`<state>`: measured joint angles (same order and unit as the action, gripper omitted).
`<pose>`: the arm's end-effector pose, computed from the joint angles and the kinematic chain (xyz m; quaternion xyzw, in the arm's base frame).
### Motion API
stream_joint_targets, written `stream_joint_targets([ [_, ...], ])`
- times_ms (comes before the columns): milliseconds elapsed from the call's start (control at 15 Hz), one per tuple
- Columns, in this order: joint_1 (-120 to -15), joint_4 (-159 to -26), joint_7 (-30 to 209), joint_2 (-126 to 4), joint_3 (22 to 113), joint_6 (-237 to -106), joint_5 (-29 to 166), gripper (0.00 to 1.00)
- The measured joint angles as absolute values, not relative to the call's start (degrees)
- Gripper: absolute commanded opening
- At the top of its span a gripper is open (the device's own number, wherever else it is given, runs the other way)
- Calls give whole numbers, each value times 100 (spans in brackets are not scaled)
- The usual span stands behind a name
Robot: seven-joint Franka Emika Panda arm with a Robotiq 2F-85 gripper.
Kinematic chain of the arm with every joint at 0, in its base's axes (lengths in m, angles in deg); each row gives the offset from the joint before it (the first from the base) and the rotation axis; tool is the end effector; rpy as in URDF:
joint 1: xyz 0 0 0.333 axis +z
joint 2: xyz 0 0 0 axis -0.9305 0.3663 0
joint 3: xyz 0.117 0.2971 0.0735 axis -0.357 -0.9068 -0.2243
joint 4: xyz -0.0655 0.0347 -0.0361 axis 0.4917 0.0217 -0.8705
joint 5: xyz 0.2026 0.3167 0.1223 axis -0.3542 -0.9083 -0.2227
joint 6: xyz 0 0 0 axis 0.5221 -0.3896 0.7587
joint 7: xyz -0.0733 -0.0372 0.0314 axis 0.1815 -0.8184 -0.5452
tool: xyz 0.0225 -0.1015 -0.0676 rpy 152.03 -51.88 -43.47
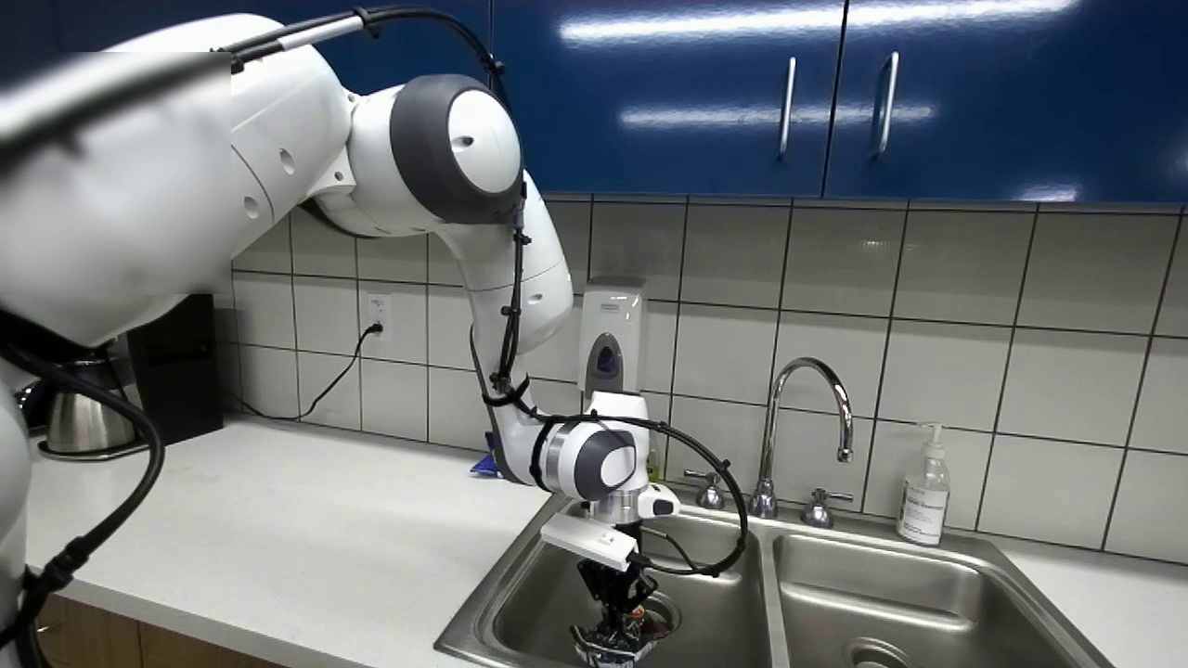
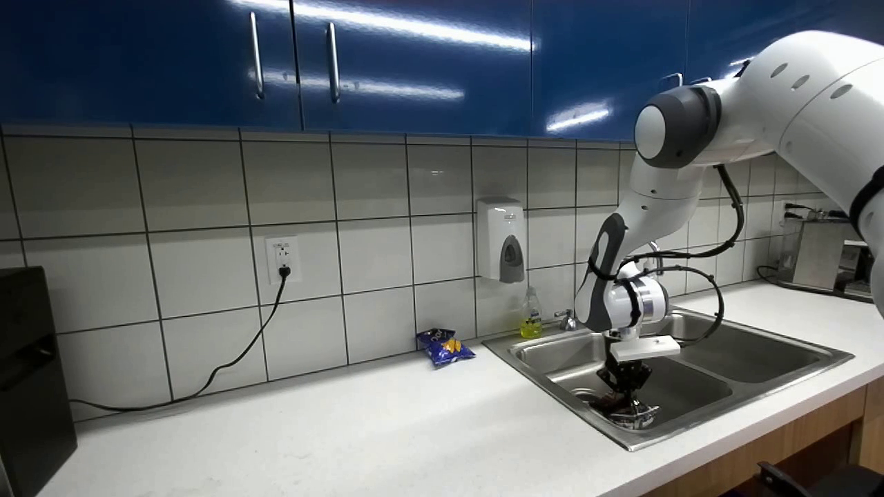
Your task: Put the black packet inside the sink
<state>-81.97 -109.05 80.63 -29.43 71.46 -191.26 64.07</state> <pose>0.5663 -0.2276 0.0470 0.9888 -0.1403 -0.0270 0.0422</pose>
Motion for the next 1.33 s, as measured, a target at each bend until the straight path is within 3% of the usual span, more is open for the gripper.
stream_joint_targets([
  [1267, -8163, -10947, 8063, -2696, 7128, -19295, 6409, 0],
  [1333, -8163, -10947, 8063, -2688, 7129, -19305, 6409, 26],
])
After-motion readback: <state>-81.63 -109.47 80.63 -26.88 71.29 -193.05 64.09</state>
